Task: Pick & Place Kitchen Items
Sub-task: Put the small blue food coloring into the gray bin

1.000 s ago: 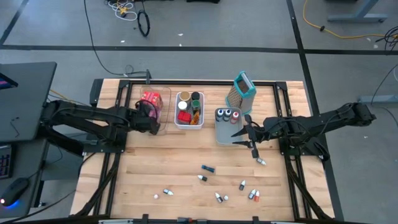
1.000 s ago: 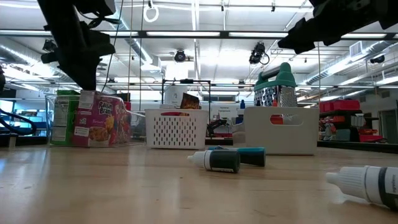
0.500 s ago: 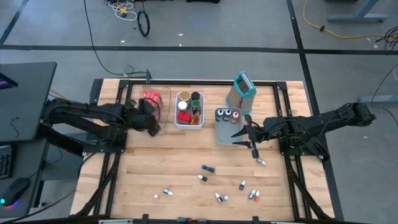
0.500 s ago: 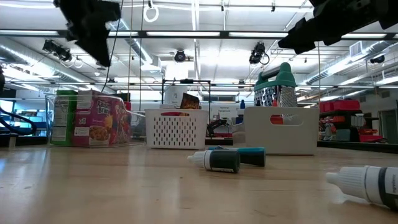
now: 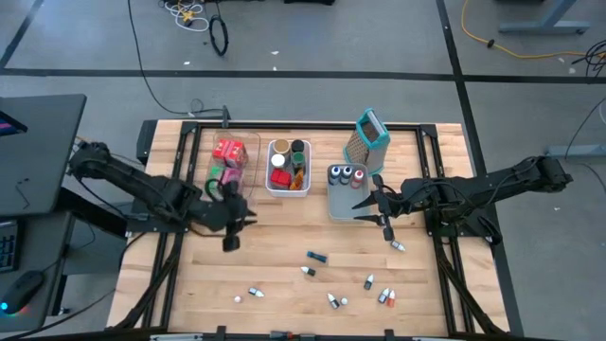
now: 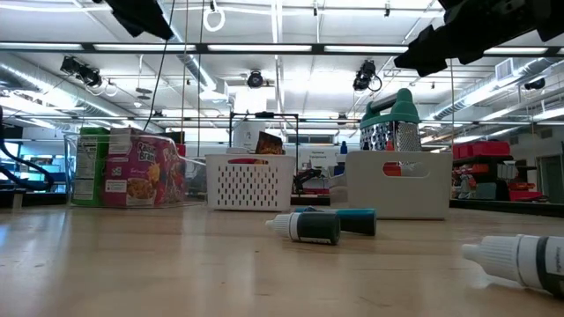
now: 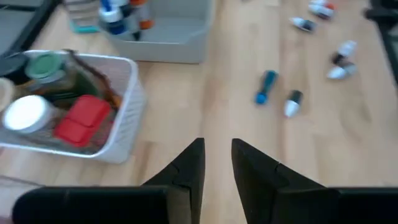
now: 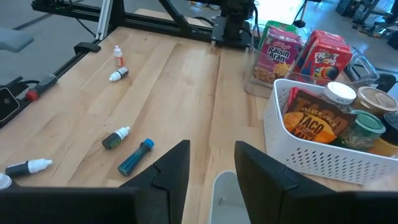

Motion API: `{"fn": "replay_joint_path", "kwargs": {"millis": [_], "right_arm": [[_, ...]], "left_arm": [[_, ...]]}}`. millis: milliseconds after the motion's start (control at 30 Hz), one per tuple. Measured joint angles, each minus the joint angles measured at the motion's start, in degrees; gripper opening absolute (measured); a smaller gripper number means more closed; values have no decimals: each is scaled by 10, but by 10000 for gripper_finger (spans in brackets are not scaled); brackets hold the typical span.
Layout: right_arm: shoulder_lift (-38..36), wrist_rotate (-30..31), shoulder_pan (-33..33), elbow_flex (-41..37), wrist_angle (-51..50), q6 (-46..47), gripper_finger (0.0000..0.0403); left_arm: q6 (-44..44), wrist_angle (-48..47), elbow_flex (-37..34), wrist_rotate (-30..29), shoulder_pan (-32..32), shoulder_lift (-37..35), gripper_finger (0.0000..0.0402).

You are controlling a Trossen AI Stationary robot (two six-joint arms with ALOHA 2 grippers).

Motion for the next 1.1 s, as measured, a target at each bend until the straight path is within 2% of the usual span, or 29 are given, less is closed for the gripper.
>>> {"fn": "replay_joint_path", "kwargs": {"millis": [200, 400, 767, 1100], "right_arm": [[0, 0, 0, 0, 0, 0, 134], [0, 0, 0, 0, 0, 12, 134], [0, 0, 0, 0, 0, 17, 134], [0, 0, 0, 0, 0, 1, 134]], "left_arm": [[-1, 15, 0, 34, -60, 40, 79], [-12, 46, 0, 56, -100, 118, 77], [54, 54, 0, 52, -103, 216, 77], [54, 78, 0, 51, -104, 227, 77]]}}
